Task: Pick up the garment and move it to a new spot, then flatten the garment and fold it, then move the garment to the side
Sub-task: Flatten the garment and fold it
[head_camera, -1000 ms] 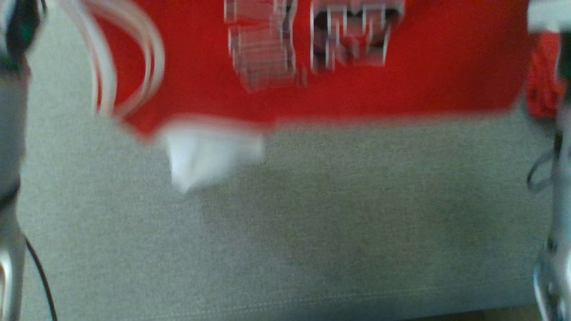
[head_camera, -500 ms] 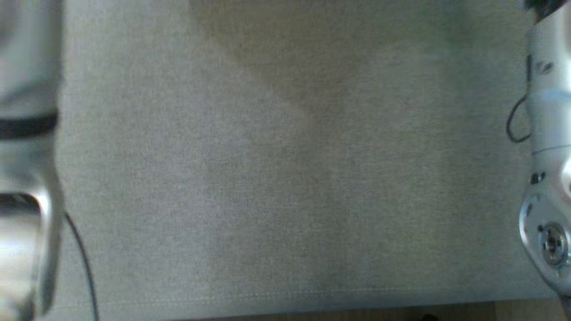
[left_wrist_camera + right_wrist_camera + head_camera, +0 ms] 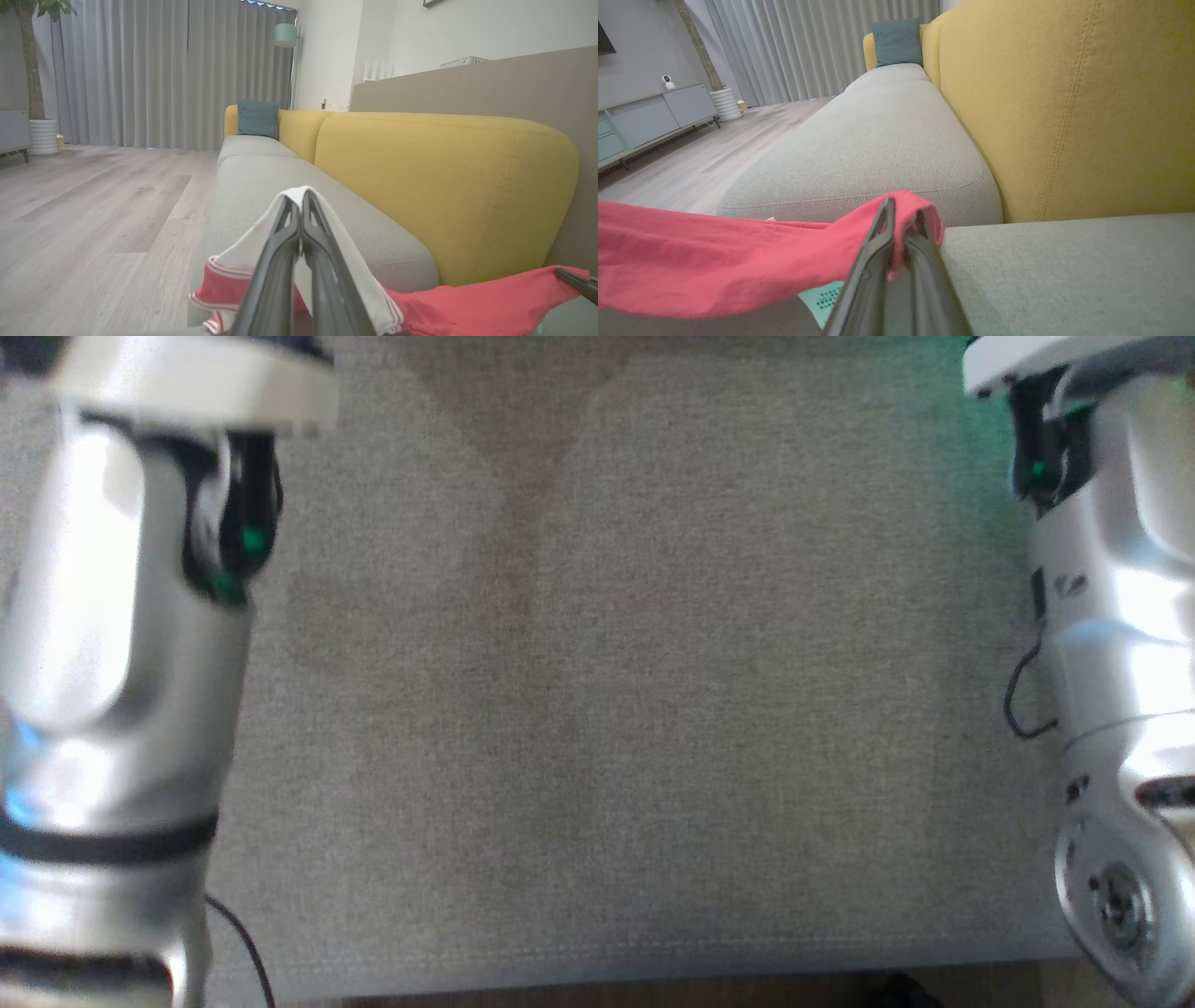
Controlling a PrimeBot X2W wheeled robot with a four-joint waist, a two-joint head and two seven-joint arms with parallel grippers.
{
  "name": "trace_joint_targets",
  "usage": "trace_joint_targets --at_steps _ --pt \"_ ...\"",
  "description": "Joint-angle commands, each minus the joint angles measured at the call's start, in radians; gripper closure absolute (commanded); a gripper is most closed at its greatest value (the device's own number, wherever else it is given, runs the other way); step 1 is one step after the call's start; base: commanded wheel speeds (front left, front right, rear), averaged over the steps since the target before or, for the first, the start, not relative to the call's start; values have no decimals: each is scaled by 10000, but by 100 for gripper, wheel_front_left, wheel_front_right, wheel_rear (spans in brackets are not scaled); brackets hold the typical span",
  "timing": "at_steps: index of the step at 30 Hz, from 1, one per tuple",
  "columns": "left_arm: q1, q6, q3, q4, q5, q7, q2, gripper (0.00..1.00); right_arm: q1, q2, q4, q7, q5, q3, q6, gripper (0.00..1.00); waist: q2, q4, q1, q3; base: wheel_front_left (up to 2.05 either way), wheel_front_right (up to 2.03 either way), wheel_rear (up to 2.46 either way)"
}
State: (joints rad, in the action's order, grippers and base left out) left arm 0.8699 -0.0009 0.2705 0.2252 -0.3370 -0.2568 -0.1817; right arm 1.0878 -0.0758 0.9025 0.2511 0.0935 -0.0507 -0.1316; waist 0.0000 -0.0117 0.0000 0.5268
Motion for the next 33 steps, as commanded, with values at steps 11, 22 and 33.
trace_joint_targets --at_steps 11,22,33 --pt "-4322 488 -798 -2923 -665 -34 -496 100 -2444 249 -1086 106 1666 1109 9 100 0 -148 0 -1818 0 0 0" --pt "-8301 1102 -709 -4612 -1033 -21 -157 100 -6306 225 -3726 18 2287 1370 9 100 0 -145 0 -3885 0 0 0" --pt "-11192 1753 -179 -5800 -1156 445 10 100 -10053 242 -6869 -1455 1961 809 9 100 0 -57 0 -4658 0 0 0"
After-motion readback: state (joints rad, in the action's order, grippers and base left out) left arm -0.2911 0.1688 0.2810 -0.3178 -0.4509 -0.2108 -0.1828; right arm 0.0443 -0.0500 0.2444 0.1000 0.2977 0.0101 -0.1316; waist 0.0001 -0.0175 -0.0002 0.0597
